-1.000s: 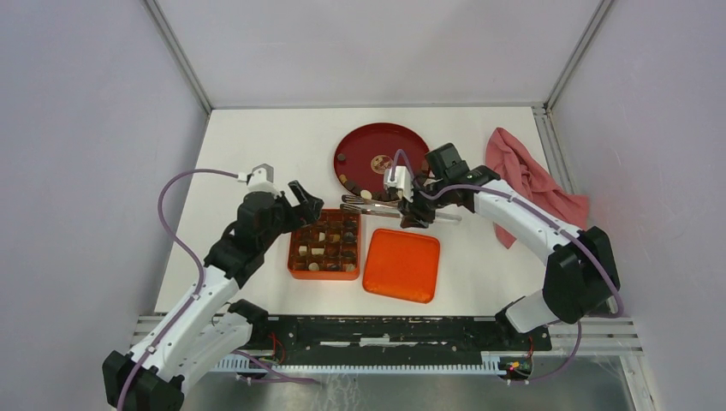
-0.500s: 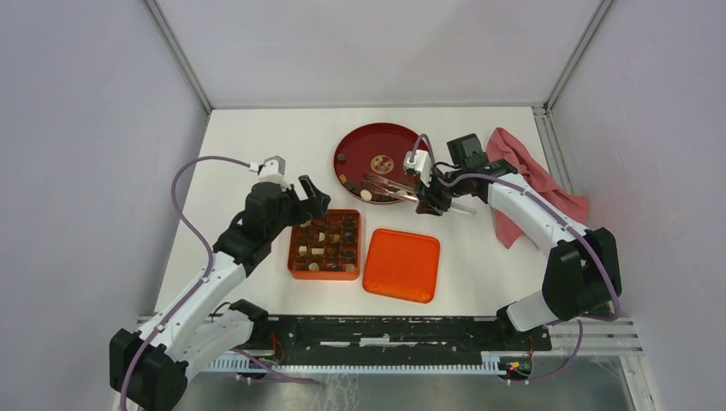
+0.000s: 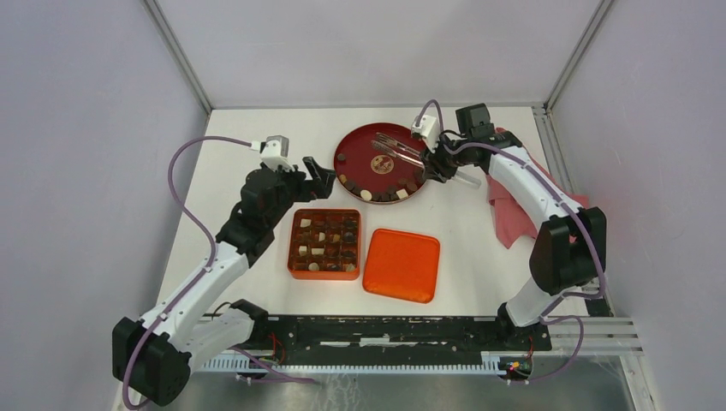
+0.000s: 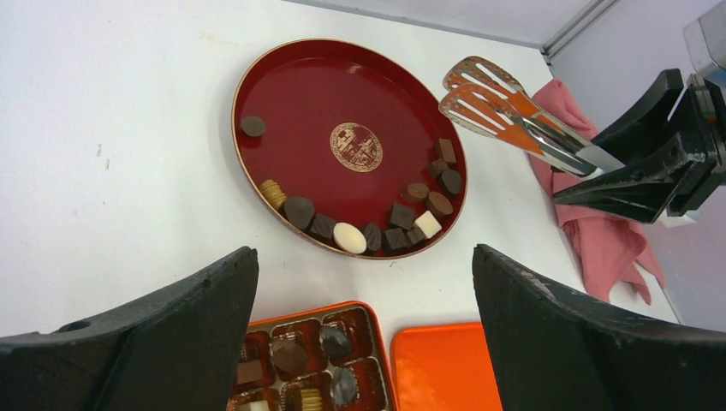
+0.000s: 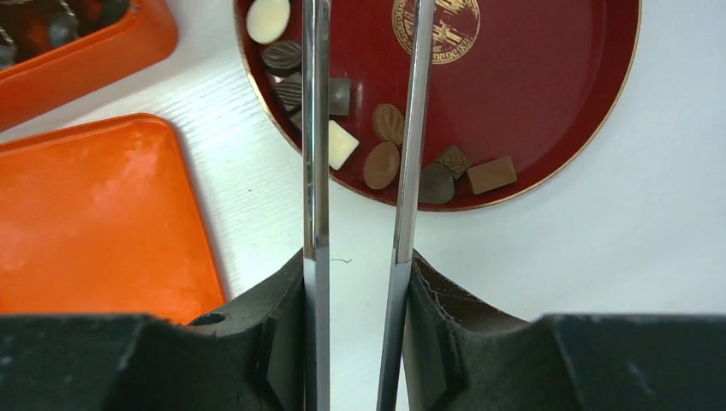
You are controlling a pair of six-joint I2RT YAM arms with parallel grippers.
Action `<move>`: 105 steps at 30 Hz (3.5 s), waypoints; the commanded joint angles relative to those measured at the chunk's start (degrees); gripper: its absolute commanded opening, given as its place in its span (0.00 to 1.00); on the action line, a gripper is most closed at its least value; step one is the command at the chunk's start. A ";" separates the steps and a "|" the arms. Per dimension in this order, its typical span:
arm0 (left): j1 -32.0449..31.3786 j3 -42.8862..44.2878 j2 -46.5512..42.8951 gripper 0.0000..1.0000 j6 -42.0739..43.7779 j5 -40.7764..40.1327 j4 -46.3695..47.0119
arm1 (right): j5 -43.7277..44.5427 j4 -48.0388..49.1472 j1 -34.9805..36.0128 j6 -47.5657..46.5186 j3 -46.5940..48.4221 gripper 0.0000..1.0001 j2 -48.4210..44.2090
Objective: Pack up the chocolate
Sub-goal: Pick up the fake chocolate from the plate.
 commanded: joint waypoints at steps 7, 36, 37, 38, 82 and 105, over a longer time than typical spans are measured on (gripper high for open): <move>-0.74 -1.19 2.46 0.99 7.80 -4.78 9.15 | 3.69 -1.87 -1.54 0.64 8.92 0.41 6.71; -3.49 -6.18 -2.39 0.95 8.63 -9.83 11.17 | 5.15 -3.73 1.02 0.38 14.73 0.41 18.47; -3.58 -5.96 -2.11 0.95 8.66 -9.83 10.92 | 4.55 -4.05 1.65 0.76 16.93 0.41 20.32; -3.55 -5.77 -1.97 0.95 8.68 -9.81 10.78 | 4.22 -4.43 2.36 1.40 18.79 0.41 21.87; -3.54 -6.61 -2.74 0.95 8.32 -10.40 11.11 | 10.82 -5.16 11.02 8.59 39.72 0.48 42.75; -3.60 -6.61 -2.64 0.94 8.34 -10.39 11.02 | 11.67 -4.37 11.01 8.88 40.30 0.20 42.47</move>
